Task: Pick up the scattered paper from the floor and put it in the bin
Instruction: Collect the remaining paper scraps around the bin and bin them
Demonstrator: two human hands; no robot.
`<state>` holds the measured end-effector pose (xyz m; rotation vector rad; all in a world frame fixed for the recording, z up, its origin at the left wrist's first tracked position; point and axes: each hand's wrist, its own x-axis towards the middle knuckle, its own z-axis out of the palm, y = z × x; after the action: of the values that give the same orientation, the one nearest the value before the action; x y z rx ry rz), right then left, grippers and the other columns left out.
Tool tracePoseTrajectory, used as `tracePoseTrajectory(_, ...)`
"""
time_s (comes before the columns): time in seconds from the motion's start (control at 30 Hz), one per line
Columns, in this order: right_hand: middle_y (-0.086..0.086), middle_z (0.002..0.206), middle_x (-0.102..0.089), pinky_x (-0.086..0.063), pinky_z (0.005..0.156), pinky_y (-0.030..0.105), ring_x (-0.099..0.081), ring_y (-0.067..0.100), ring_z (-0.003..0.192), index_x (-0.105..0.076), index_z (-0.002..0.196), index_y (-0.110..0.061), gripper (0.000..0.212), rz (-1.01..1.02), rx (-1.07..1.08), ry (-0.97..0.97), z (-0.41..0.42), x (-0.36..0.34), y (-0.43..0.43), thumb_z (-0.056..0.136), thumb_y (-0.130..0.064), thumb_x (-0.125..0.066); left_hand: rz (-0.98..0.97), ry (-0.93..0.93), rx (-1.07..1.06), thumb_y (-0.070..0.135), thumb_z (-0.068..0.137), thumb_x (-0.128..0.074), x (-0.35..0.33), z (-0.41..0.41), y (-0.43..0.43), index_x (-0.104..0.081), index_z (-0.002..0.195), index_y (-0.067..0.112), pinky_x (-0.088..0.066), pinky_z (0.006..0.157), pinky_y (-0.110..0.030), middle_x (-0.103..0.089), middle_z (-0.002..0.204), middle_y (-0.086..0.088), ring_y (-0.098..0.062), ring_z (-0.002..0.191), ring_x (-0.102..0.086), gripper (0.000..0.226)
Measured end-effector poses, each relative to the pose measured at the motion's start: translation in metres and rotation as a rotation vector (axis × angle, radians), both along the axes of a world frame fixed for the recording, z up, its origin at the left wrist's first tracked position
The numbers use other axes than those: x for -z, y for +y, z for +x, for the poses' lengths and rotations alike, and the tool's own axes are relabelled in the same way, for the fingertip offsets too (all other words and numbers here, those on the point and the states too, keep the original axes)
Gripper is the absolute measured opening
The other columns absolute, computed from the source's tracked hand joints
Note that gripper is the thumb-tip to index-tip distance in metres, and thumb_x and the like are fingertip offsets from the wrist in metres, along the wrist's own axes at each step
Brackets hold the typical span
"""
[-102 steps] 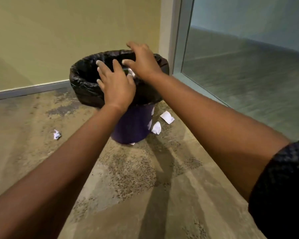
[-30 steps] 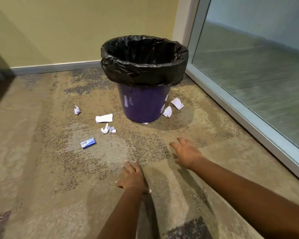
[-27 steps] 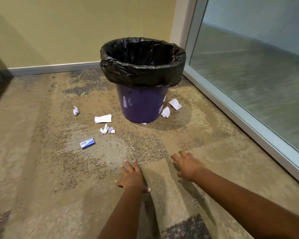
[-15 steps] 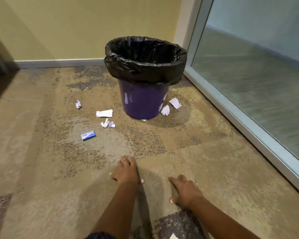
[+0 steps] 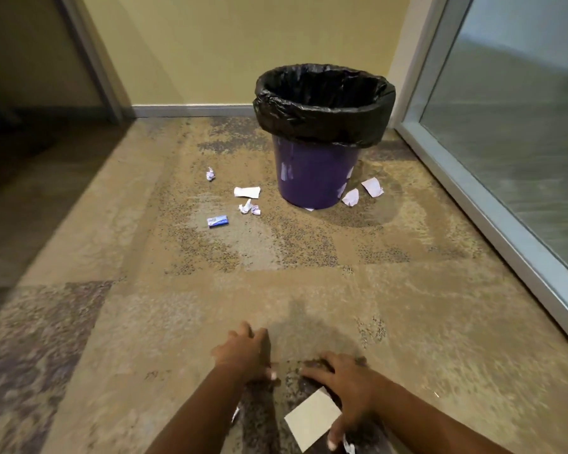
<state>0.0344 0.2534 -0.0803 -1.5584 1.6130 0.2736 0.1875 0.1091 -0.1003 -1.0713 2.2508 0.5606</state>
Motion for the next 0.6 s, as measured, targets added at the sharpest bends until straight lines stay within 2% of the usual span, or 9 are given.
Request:
tracePoseTrajectory(0.07, 0.013, 0.158, 0.01, -0.017, 0.112, 0.061, 0.004, 0.043, 0.143, -0.003, 0.144, -0.045, 0.152, 0.085, 0.009, 0.017, 0.011, -0.005, -0.001, 0.008, -0.091, -0.051, 0.026, -0.09, -0.053, 0.046, 0.071, -0.073, -0.002, 0.015, 0.012, -0.019, 0.147, 0.032, -0.038, 0.107, -0.053, -0.025, 0.147, -0.012, -0.036, 0.134, -0.03, 0.094)
tracePoseTrajectory(0.1, 0.012, 0.157, 0.014, -0.019, 0.112, 0.061, 0.007, 0.043, 0.143, -0.002, 0.145, -0.044, 0.139, 0.125, 0.02, 0.037, 0.016, -0.007, 0.0, 0.028, -0.078, -0.069, 0.041, -0.131, -0.087, 0.04, 0.071, -0.076, -0.003, 0.022, 0.019, -0.015, 0.148, 0.035, -0.037, 0.107, -0.053, -0.022, 0.148, -0.015, -0.038, 0.135, -0.03, 0.097)
tracePoseTrajectory(0.13, 0.01, 0.157, 0.018, -0.021, 0.112, 0.059, 0.01, 0.043, 0.143, -0.002, 0.145, -0.044, 0.12, 0.151, 0.034, 0.063, 0.021, -0.006, 0.004, 0.053, -0.058, -0.077, 0.062, -0.165, -0.126, 0.032, 0.073, -0.076, -0.002, 0.028, 0.027, -0.01, 0.148, 0.037, -0.037, 0.108, -0.053, -0.016, 0.151, -0.017, -0.041, 0.136, -0.029, 0.1)
tracePoseTrajectory(0.17, 0.008, 0.157, 0.02, -0.024, 0.112, 0.057, 0.012, 0.042, 0.143, -0.003, 0.145, -0.044, 0.101, 0.153, 0.038, 0.096, 0.025, -0.002, 0.009, 0.073, -0.038, -0.073, 0.078, -0.183, -0.164, 0.024, 0.078, -0.073, 0.0, 0.032, 0.034, -0.005, 0.148, 0.039, -0.037, 0.109, -0.053, -0.009, 0.153, -0.019, -0.043, 0.136, -0.029, 0.099)
tracePoseTrajectory(0.23, 0.006, 0.157, 0.022, -0.029, 0.112, 0.053, 0.012, 0.042, 0.143, -0.005, 0.145, -0.043, 0.074, 0.09, 0.03, 0.131, 0.029, 0.008, 0.017, 0.093, -0.02, -0.052, 0.055, -0.156, -0.211, 0.011, 0.09, -0.057, 0.006, 0.036, 0.044, -0.002, 0.149, 0.04, -0.038, 0.109, -0.051, 0.001, 0.154, -0.022, -0.045, 0.135, -0.031, 0.085)
tracePoseTrajectory(0.3, 0.007, 0.157, 0.021, -0.031, 0.111, 0.052, 0.012, 0.042, 0.143, -0.005, 0.146, -0.042, 0.068, 0.021, 0.012, 0.154, 0.032, 0.014, 0.022, 0.097, -0.009, -0.04, -0.031, -0.068, -0.202, 0.009, 0.096, -0.043, 0.01, 0.043, 0.046, -0.004, 0.149, 0.038, -0.039, 0.109, -0.046, -0.002, 0.153, -0.025, -0.044, 0.133, -0.032, 0.072)
tracePoseTrajectory(0.43, 0.005, 0.159, 0.011, -0.027, 0.112, 0.05, 0.007, 0.041, 0.144, -0.013, 0.145, -0.04, 0.068, -0.004, 0.081, 0.168, 0.037, 0.014, 0.026, 0.095, -0.002, -0.038, -0.052, 0.235, -0.275, 0.022, 0.098, -0.041, 0.014, 0.063, 0.047, -0.025, 0.146, 0.027, -0.04, 0.107, -0.033, -0.026, 0.143, -0.013, -0.03, 0.129, -0.036, 0.051)
tracePoseTrajectory(0.5, 0.008, 0.155, -0.005, -0.031, 0.108, 0.043, -0.009, 0.038, 0.141, -0.022, 0.144, -0.035, 0.062, -0.074, 0.143, 0.16, 0.041, 0.016, 0.029, 0.094, -0.003, -0.037, -0.076, 0.338, -0.232, 0.023, 0.1, -0.038, 0.012, 0.07, 0.049, -0.035, 0.141, 0.022, -0.04, 0.103, -0.033, -0.033, 0.138, -0.011, -0.028, 0.126, -0.038, 0.042)
tracePoseTrajectory(0.6, 0.011, 0.137, -0.027, -0.033, 0.094, 0.031, -0.033, 0.028, 0.126, -0.037, 0.136, -0.027, 0.044, -0.154, 0.29, 0.082, 0.046, 0.024, 0.031, 0.094, -0.012, -0.04, -0.113, 0.342, -0.287, 0.017, 0.097, -0.04, 0.01, 0.068, 0.049, -0.045, 0.13, 0.02, -0.043, 0.097, -0.028, -0.044, 0.13, -0.007, -0.023, 0.119, -0.047, 0.034)
